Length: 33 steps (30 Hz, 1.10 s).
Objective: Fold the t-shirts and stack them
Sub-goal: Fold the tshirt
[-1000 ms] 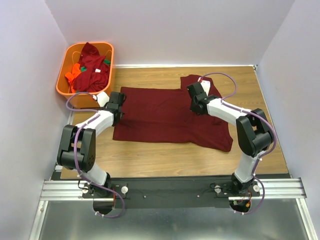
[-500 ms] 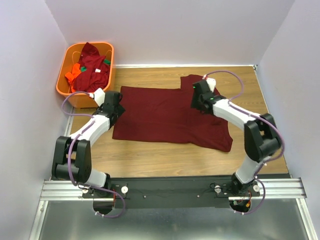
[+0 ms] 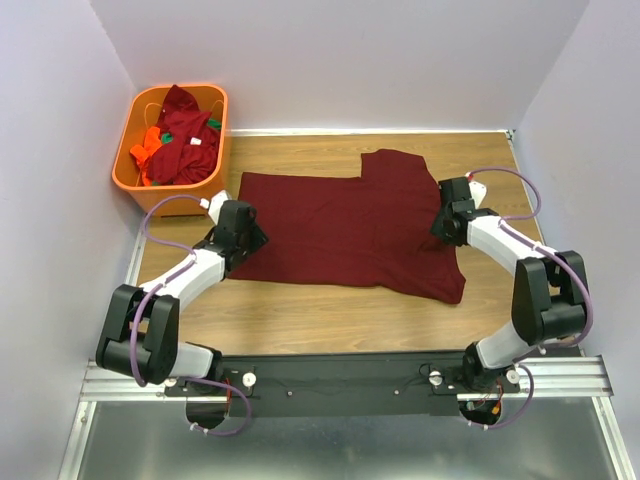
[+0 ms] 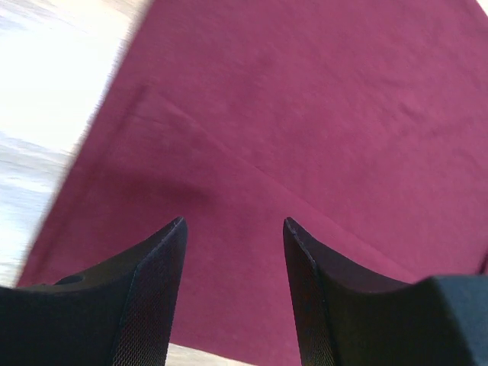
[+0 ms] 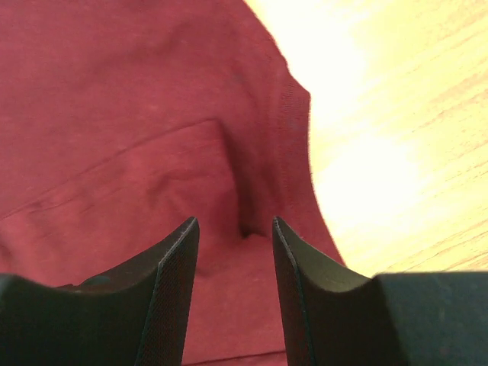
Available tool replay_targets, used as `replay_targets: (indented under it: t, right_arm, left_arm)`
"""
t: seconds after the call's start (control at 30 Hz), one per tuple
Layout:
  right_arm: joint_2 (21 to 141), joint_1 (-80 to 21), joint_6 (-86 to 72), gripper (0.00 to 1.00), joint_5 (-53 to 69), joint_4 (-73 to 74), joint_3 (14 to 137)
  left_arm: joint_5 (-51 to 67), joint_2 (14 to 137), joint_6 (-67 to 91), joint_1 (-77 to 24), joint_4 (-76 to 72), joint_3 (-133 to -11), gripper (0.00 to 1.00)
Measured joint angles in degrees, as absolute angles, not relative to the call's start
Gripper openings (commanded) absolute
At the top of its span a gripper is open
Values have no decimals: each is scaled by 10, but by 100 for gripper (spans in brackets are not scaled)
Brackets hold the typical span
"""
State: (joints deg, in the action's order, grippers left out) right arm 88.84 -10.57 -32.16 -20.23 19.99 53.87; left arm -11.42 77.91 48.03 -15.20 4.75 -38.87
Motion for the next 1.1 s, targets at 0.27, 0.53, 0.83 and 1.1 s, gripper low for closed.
replay_targets:
  t: [0.27,0.53,0.83,1.1]
  right_arm:
    - [930,-96,-326,49,-196,200,537]
    - [951,-96,-336,12,-169,190,539]
    - [937,-96,-333,8,-153,190,564]
    - [930,-96,-314,8,-147,195,622]
  left_arm:
    - [-87,779,478,-181,24,-388,61]
    - [-82,779,477,-184,17,-380,61]
    - [-82,779,478,-185,13,-351,61]
    - [-82,785,480,-185,3,-337,61]
